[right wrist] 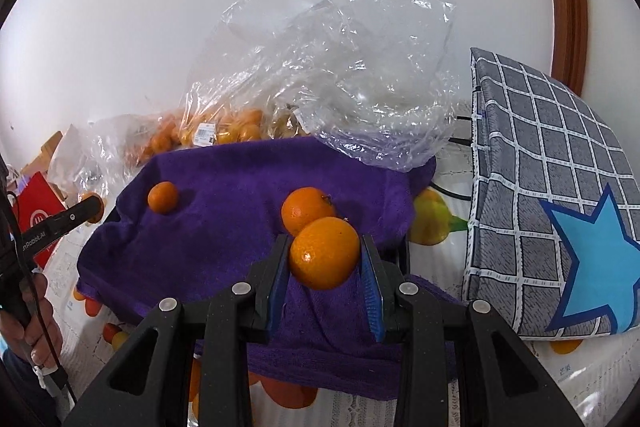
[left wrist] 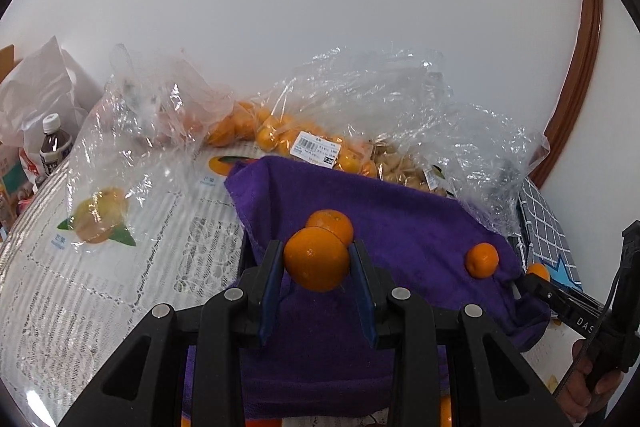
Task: Organize fruits
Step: 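Lift the orange with the right gripper and carry it over the towel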
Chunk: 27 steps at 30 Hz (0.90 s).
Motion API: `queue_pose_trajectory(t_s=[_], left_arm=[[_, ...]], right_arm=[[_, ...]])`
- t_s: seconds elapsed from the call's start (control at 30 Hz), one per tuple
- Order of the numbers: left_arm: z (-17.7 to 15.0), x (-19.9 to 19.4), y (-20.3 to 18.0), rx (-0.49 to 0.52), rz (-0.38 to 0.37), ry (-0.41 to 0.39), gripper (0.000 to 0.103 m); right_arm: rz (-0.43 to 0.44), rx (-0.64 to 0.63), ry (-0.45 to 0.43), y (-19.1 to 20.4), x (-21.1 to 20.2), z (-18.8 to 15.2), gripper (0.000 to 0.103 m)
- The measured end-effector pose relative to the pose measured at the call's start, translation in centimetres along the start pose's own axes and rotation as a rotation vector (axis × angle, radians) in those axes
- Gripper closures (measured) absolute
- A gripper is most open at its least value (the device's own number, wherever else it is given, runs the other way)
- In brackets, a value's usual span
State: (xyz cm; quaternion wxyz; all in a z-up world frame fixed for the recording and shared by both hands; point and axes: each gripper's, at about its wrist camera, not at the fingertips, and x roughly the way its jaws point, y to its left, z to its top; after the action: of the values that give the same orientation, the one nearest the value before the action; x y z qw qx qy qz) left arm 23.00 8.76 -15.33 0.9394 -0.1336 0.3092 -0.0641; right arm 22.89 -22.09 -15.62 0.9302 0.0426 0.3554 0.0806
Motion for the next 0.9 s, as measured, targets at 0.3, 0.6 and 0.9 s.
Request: queue_pose_trajectory(t_s=[0.3,0.6,0.9], left_arm=[[-0.2,0.3,0.2,-0.006,0.018,0.012,0.071],[-0.2,0.8,0.8,-0.036,0.046,0.032,0.071],[-0.5,1.3,0.8,-0.033,0.067,0.051,0.071]], right_arm=[[-0.006,-0.004,0.042,0.1,0.9,-0.6,0.069],[-0.021,-0.001,0.087,0.1,1.9,-1.1,0.069],[-0.03,-0.025,0.099,0.5,2.2,-1.3,0.069]])
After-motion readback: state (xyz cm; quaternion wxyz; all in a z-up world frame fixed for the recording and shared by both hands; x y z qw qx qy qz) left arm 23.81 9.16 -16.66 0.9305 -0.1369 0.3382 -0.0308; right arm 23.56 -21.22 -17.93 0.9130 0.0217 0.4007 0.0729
